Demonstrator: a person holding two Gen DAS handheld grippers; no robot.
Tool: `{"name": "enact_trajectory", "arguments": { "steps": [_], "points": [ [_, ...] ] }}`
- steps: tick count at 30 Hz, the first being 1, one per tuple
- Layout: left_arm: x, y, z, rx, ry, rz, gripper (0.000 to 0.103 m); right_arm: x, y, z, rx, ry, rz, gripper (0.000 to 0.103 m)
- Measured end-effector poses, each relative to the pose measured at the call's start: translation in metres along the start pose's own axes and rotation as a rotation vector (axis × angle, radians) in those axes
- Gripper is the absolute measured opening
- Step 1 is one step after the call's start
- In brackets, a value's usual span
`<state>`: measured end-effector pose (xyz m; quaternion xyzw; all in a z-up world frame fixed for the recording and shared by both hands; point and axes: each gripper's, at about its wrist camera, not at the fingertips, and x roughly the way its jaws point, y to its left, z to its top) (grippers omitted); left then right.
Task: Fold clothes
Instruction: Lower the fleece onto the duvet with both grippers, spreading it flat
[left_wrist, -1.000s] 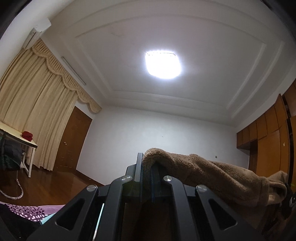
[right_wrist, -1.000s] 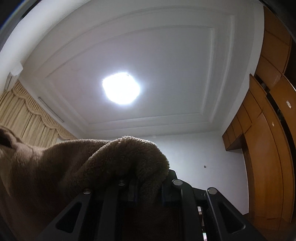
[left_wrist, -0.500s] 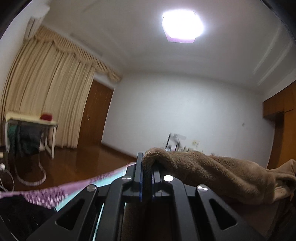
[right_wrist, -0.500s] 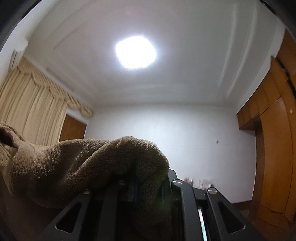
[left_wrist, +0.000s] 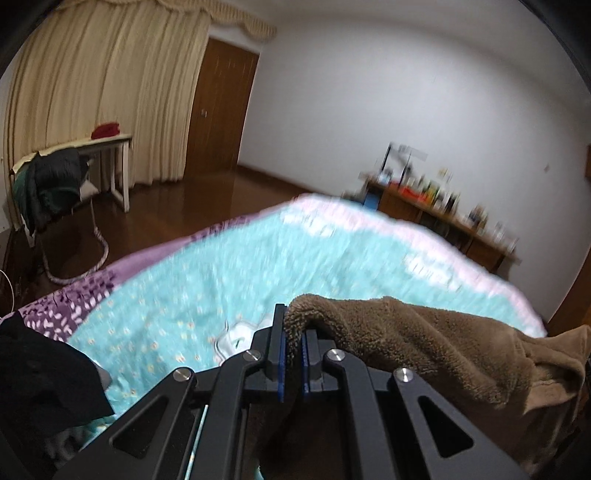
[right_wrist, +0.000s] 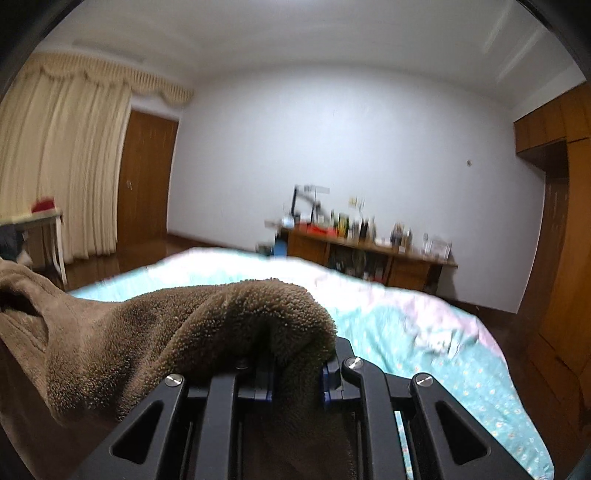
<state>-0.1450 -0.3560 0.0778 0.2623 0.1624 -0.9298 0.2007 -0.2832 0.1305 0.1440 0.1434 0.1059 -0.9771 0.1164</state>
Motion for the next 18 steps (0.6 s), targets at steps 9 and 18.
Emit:
{"name": "enact_trajectory", "arguments": {
  "steps": [9,18],
  "points": [
    [0.15,-0.015,-0.035,0.062,0.275,0.12,0.01,0.142,0.019,-0.082,-0.064,0.332,0.078,0.018],
    [0.207,-0.001,-0.073,0.052,0.463,0.198,0.043,0.149,0.043,-0.125,-0.179,0.42,0.09,0.078]
  ]
}}
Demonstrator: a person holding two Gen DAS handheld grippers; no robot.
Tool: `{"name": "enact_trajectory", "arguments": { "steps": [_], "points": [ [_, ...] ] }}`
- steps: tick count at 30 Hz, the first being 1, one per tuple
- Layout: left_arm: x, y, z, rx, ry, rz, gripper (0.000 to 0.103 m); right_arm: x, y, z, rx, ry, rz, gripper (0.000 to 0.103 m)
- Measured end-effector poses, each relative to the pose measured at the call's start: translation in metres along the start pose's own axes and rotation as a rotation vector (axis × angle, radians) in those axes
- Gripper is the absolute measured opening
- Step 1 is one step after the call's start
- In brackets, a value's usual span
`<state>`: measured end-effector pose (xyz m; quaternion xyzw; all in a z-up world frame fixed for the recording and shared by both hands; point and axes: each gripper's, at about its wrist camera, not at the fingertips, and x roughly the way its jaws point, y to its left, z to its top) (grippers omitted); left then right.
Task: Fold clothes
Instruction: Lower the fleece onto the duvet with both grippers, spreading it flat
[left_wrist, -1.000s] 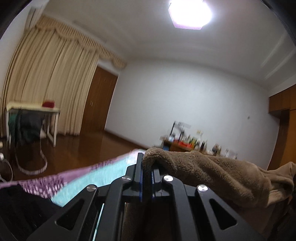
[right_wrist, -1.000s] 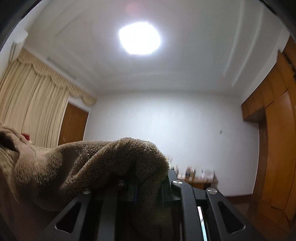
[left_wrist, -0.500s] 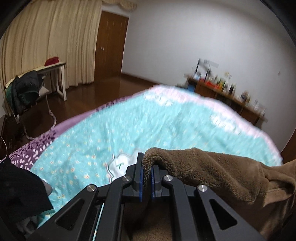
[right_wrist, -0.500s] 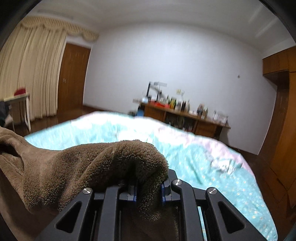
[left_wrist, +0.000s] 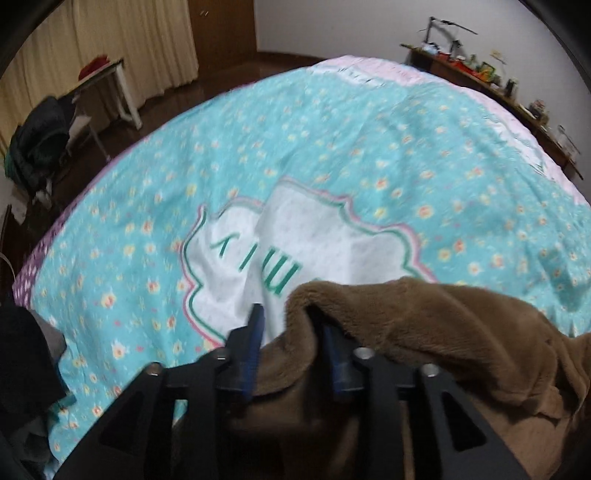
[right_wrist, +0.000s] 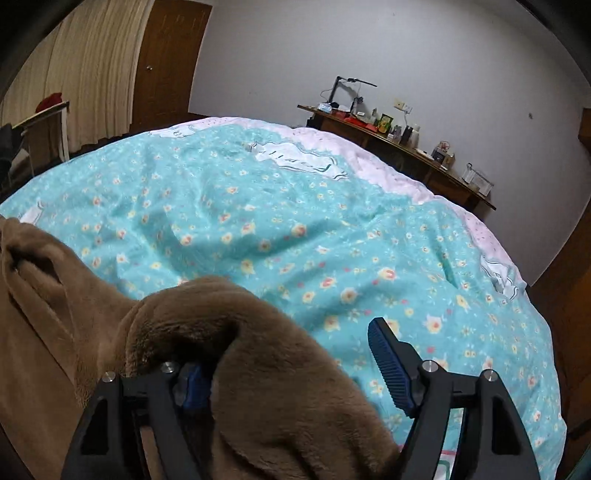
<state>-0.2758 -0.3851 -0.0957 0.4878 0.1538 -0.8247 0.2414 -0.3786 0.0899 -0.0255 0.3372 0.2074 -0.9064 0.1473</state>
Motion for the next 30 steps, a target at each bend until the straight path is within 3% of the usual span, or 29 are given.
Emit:
{"name": "enact_trajectory", "arguments": {
  "steps": [4,9,14,17,21,25,30],
  "points": [
    [-0.002,0.018,-0.009,-0.027,0.018,-0.014,0.058,0.002,-0.022,-0.001,0.008,0.052,0.028,0.078],
    [-0.027,0.032,-0.024,0.009,0.006,-0.023,0.062,-0.02,-0.021,-0.004,-0.083,0.054,0.049,0.078],
    [-0.058,0.03,-0.04,0.047,-0.029,-0.063,0.068,-0.051,0.004,-0.016,-0.176,0.057,0.156,0.078],
    [-0.074,0.014,-0.047,0.097,-0.049,-0.121,0.07,-0.064,0.024,-0.018,-0.179,0.076,0.316,0.078],
    [-0.083,-0.021,-0.053,0.195,-0.05,-0.207,0.07,-0.049,0.042,-0.016,-0.125,0.209,0.541,0.078],
    [-0.077,-0.064,-0.06,0.331,-0.027,-0.244,0.07,-0.027,0.071,-0.029,-0.182,0.35,0.638,0.078],
    [-0.049,-0.097,-0.053,0.377,-0.02,-0.168,0.07,0.005,0.095,-0.043,-0.252,0.452,0.579,0.078]
  ]
}}
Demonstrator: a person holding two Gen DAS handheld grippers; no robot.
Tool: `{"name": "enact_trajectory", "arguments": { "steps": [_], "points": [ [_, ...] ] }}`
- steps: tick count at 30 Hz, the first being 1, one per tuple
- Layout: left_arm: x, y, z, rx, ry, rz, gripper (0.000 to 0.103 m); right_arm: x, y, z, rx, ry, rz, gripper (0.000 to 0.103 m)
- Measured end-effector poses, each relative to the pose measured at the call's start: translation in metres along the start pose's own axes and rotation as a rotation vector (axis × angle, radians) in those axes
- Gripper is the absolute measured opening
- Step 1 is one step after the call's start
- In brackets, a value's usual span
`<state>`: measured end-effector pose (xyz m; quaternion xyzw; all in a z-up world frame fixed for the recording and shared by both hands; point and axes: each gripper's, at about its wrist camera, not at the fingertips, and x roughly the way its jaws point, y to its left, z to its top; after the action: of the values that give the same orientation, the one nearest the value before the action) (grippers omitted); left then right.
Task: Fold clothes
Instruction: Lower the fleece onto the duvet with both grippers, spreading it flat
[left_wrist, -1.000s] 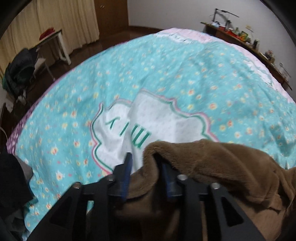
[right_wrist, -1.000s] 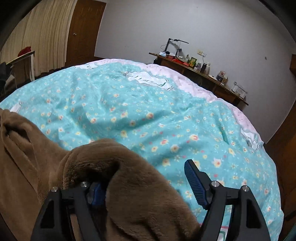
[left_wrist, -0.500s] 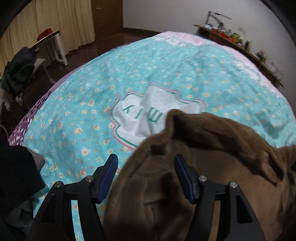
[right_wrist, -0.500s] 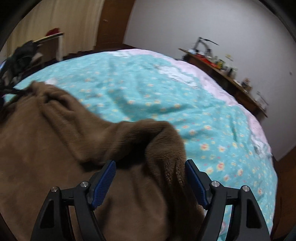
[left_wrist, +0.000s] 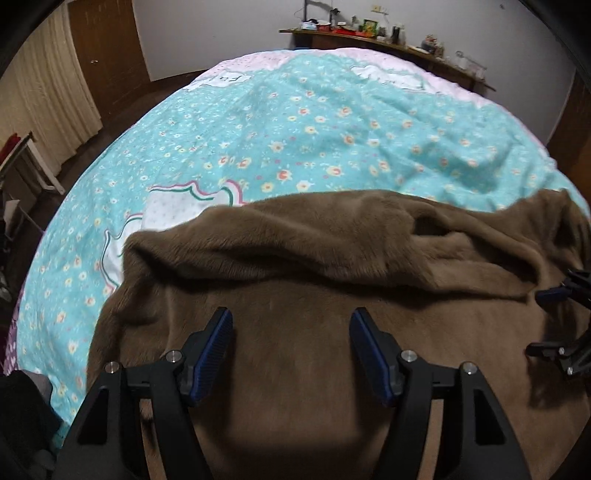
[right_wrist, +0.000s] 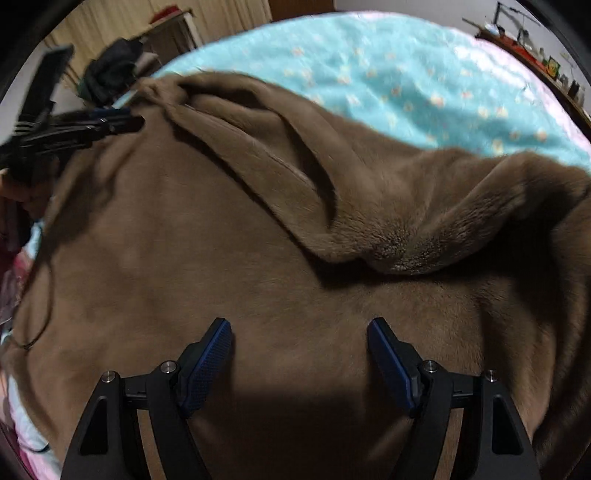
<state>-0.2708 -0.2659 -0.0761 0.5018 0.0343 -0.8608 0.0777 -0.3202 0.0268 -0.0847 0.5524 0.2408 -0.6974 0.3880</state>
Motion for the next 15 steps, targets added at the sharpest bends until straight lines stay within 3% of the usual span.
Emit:
{"name": "enact_trajectory", "arguments": {
  "steps": [5,8,11,14,15],
  "points": [
    [0.027,-0.002,0.035,-0.054,-0.021,0.063,0.07,0.007,-0.012,0.029,-0.009,-0.067,-0.114,0.078],
    [0.029,0.005,0.051,-0.133,-0.088,0.072,0.07,-0.011,-0.037,0.054,0.077,-0.231,-0.312,0.078],
    [0.024,0.021,0.067,-0.281,-0.18,0.026,0.07,-0.049,-0.071,0.06,0.264,-0.481,-0.35,0.078],
    [0.037,0.017,0.072,-0.271,-0.143,0.031,0.072,-0.062,-0.093,0.06,0.364,-0.528,-0.352,0.078],
    [0.043,0.014,0.073,-0.254,-0.12,0.038,0.072,-0.058,-0.097,0.06,0.364,-0.499,-0.329,0.078]
  ]
}}
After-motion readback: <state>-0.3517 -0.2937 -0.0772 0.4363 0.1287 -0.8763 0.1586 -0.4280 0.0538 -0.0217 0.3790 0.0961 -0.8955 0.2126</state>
